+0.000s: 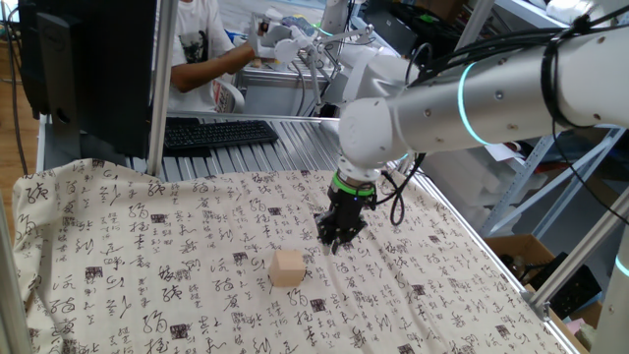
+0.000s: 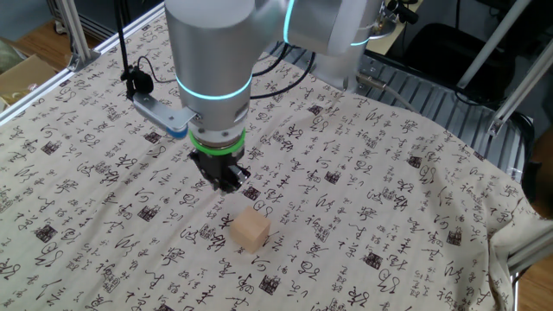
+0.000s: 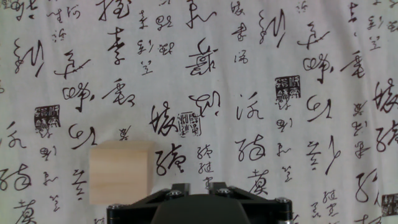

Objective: Pick up the small block on the left and move it to the right

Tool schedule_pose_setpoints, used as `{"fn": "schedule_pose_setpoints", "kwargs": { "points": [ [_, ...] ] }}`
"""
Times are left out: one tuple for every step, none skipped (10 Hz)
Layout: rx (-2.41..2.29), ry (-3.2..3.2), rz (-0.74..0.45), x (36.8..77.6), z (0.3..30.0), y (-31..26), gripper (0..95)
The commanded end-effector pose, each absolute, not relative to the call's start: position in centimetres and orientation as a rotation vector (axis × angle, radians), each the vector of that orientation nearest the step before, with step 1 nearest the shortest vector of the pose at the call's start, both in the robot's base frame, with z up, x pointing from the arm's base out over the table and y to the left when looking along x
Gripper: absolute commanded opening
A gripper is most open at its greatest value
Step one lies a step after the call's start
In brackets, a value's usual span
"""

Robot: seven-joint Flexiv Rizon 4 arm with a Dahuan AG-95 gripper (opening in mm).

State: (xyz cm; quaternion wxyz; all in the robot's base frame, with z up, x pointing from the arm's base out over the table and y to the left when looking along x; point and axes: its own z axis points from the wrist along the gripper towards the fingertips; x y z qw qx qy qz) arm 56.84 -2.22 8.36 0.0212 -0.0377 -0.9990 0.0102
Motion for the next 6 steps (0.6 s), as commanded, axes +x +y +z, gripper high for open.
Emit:
{"fn": "schedule_pose_setpoints", "kwargs": {
  "points": [
    [-0.116,-3.094,0.026,56.75,8.32,-2.33,0.0],
    [-0.112,-3.093,0.022,56.80,8.26,-2.37,0.0],
    [-0.110,-3.093,0.020,56.84,8.21,-2.41,0.0],
    [-0.110,-3.093,0.019,56.85,8.20,-2.42,0.0],
    [-0.112,-3.093,0.020,56.85,8.20,-2.42,0.0],
    [-0.112,-3.093,0.020,56.85,8.20,-2.43,0.0]
  ]
}}
